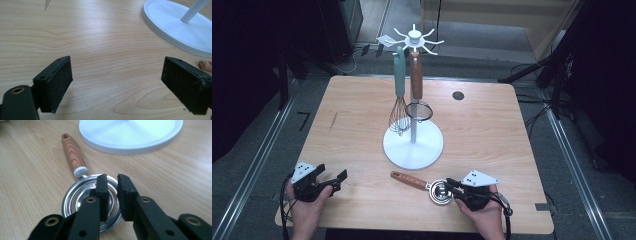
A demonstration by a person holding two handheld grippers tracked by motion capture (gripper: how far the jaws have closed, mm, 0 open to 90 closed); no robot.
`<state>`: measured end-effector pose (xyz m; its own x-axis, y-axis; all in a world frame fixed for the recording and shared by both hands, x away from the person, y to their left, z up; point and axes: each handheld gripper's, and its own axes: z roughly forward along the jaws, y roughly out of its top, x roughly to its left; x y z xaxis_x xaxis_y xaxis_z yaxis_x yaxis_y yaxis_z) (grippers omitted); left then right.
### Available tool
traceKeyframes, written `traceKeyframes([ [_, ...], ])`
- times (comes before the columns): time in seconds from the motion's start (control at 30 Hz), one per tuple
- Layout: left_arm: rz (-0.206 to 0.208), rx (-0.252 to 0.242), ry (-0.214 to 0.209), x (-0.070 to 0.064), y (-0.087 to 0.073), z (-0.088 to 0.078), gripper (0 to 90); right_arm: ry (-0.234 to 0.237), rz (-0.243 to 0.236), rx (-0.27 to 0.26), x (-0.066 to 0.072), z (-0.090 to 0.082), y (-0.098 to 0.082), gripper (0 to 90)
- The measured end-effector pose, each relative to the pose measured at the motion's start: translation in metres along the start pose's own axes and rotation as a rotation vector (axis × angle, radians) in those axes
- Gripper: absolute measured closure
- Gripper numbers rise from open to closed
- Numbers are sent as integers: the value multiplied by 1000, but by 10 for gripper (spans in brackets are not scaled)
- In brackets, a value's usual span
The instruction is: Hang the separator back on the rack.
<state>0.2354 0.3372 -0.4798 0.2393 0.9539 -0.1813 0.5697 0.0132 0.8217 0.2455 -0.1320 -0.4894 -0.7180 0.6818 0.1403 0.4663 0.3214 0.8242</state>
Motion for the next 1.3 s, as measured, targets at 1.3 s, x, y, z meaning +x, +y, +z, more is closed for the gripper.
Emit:
traceKeyframes([
  [1.3,40,31,-59,2,-3,7,79,159,-244,419,20,54,81,642],
])
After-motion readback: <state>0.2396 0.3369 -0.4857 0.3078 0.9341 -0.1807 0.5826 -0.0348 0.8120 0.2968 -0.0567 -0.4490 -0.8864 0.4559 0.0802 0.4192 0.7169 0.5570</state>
